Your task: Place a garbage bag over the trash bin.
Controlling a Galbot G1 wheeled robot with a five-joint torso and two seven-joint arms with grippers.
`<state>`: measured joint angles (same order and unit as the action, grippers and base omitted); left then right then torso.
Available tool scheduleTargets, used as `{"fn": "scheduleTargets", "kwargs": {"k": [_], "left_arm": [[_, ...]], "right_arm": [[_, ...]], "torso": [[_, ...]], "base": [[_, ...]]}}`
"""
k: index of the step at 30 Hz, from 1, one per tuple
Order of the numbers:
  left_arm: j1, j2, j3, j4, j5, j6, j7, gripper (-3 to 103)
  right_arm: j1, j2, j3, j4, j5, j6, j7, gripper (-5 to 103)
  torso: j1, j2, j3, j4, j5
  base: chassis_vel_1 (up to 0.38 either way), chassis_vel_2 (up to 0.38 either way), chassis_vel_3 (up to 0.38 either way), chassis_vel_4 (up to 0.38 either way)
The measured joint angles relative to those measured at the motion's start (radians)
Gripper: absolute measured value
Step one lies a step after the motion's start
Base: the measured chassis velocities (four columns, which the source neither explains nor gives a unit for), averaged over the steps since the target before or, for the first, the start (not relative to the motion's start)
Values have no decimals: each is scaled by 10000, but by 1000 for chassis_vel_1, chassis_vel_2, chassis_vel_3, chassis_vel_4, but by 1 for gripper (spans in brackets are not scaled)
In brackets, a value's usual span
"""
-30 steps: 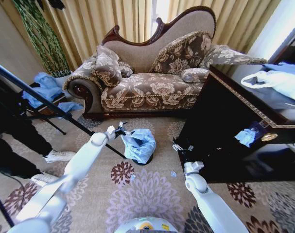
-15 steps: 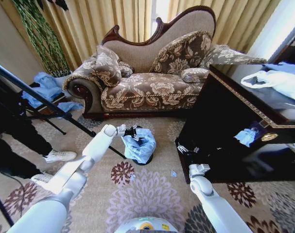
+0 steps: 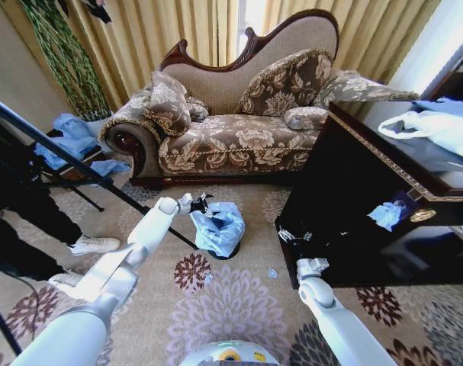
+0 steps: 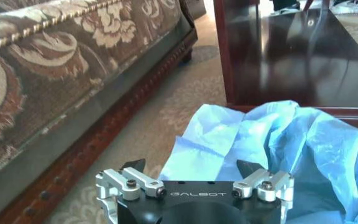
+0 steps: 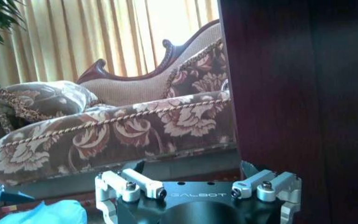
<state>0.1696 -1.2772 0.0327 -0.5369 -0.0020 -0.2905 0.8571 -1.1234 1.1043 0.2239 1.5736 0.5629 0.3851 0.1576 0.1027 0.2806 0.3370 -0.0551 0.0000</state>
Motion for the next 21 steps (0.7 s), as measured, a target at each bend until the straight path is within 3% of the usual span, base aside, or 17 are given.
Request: {"fn": "scheduleTargets", "kwargs": {"k": [6, 7, 9, 10, 16, 19, 21], "left_arm": [[-72, -107, -196, 315, 341, 6, -88, 93], [-57, -90, -209, 246, 309, 3, -131, 85], [-20, -64, -216, 117, 251, 2, -146, 85], [25, -20, -215, -66, 129, 38, -150, 75], [31, -29, -216, -52, -139, 194, -244, 58], [48, -39, -231, 90, -412, 300, -402, 42], [63, -39, -237, 108, -466, 336, -430, 42]], "right_arm": [[-157, -33, 46, 69, -11, 19, 0, 100], [-205, -51, 66, 69, -19, 41, -6, 100], [-245, -58, 71, 70, -28, 57, -17, 100], [-278, -58, 68, 69, -35, 63, -24, 100], [-277, -18, 10, 92, -64, 76, -34, 100], [-288, -47, 10, 163, -62, 76, -32, 100], [-309, -75, 20, 170, -56, 77, -32, 100]], "torso": [[0, 0, 0, 2, 0], [0, 0, 0, 1, 0], [0, 0, 0, 0, 0], [0, 0, 0, -1, 0], [0, 2, 0, 0, 0], [-1, 2, 0, 2, 1], [0, 2, 0, 2, 0]], "base": [[0, 0, 0, 0], [0, 0, 0, 0], [0, 0, 0, 0], [0, 0, 0, 0], [0, 0, 0, 0], [0, 0, 0, 0], [0, 0, 0, 0]]}}
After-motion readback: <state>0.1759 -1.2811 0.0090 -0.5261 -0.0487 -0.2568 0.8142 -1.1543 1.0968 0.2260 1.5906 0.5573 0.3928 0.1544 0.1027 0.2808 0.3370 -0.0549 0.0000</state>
